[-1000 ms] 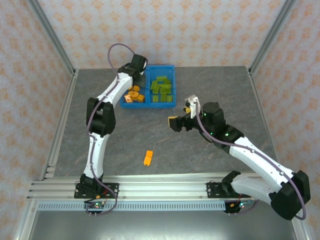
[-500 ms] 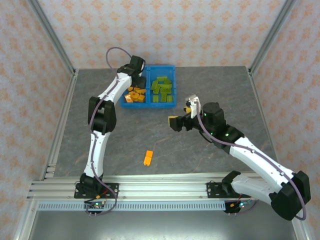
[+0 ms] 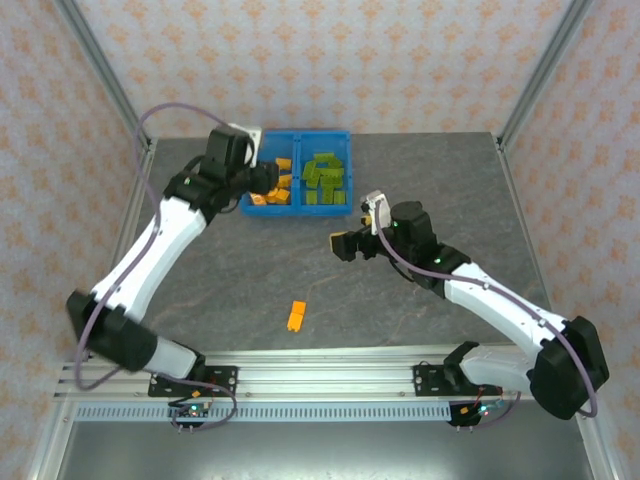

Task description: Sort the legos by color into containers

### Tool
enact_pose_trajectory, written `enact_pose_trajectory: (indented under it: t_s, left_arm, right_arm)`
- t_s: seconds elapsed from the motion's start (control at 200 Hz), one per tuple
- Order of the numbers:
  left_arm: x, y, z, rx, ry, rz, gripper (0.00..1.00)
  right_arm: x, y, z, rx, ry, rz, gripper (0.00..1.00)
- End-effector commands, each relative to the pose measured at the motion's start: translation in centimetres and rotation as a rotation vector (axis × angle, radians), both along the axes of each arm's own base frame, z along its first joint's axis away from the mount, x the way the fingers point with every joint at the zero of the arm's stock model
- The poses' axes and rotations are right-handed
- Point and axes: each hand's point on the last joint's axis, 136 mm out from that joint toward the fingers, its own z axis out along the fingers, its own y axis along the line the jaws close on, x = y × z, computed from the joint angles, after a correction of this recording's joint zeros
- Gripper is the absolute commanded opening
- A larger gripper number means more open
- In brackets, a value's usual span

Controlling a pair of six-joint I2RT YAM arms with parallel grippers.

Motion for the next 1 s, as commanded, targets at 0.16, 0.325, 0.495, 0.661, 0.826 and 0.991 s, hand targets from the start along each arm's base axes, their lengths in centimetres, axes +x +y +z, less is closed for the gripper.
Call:
enact_pose_trajectory:
  t_s: [0.16,0.325,0.495,0.661,0.826,0.991]
  left_arm:
    - [-13.0,-3.4,-7.9,-0.046,0.261,-0.099,0.51]
    - [-17.3,-6.7,-14.3,-0.113,0.368,-0.092,0.53]
    - [-20.1,-9.3,-19.6,0.020,0.454,-0.162,0.57]
    - [-21.9,-10.0,-23.7,0.083,0.534,-0.187,0.60]
    - [-22.2,-8.2,-26.0,0.154,0.552,-0.138,0.59]
    - [-22.5,-7.8,-27.6,0.179,0.568,-0.147,0.57]
  right_arm:
    - [2.5,-1.5,0.7,-0.099,-0.167,-0.052,0.99]
    - [3.1,-2.2,0.5,-0.117,-0.171,-0.074,0.99]
    - [2.8,-2.1,0.2,-0.113,-0.152,-0.063,0.99]
    - [2.8,-2.2,0.1,-0.112,-0.145,-0.068,0.99]
    - [2.6,-2.1,0.2,-0.108,-0.141,-0.064,0.99]
    - [2.5,-2.1,0.5,-0.108,-0.143,-0.058,0.99]
